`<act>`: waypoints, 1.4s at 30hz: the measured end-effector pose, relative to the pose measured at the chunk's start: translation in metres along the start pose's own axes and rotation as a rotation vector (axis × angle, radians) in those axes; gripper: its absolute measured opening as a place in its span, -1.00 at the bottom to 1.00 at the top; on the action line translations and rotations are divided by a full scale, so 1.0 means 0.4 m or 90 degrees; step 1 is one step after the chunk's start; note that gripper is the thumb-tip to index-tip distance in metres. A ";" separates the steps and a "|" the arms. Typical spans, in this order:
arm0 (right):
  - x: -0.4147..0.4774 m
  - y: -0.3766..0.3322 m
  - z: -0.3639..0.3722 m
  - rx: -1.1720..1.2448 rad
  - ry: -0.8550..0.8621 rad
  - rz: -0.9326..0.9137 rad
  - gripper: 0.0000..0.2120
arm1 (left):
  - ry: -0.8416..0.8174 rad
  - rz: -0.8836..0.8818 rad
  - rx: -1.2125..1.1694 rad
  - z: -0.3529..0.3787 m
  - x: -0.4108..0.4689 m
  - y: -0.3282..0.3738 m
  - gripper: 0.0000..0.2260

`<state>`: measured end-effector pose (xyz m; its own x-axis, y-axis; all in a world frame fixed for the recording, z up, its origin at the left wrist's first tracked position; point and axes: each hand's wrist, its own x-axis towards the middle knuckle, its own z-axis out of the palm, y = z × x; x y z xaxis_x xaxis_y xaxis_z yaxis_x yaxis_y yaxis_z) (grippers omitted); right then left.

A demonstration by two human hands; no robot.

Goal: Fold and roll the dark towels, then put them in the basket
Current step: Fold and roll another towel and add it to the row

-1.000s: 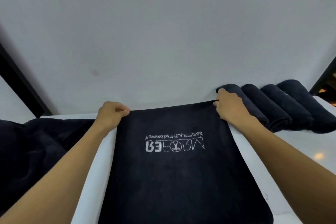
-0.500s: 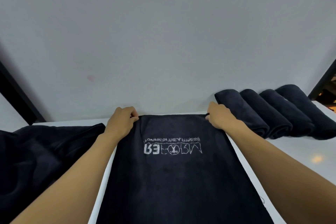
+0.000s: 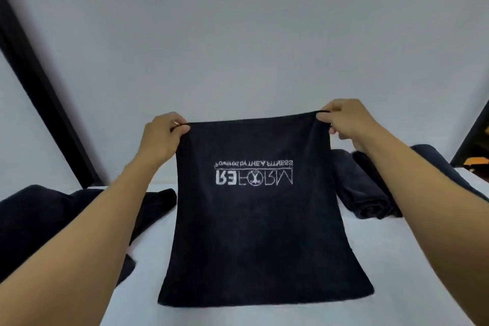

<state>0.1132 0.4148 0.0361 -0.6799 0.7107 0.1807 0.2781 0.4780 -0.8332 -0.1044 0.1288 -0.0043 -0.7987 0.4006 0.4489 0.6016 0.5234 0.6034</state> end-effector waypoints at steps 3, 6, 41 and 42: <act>-0.047 -0.104 -0.069 0.130 0.059 -0.072 -0.93 | 0.110 0.039 -0.107 -0.122 0.015 0.097 -0.94; -0.125 -0.170 -0.128 0.189 0.099 -0.150 -0.97 | 0.135 0.080 -0.226 -0.236 -0.029 0.175 -0.92; -0.149 0.259 0.264 -0.302 0.005 0.002 -0.67 | -0.060 -0.128 0.169 0.146 -0.245 -0.143 -0.76; -0.176 0.246 0.291 -0.300 0.003 -0.071 -0.65 | -0.064 -0.054 0.194 0.163 -0.264 -0.119 -0.72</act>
<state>0.1095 0.3517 -0.1196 -0.7202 0.6435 0.2595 0.4812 0.7326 -0.4814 -0.0482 0.1107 -0.1233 -0.8504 0.4103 0.3294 0.5197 0.7524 0.4046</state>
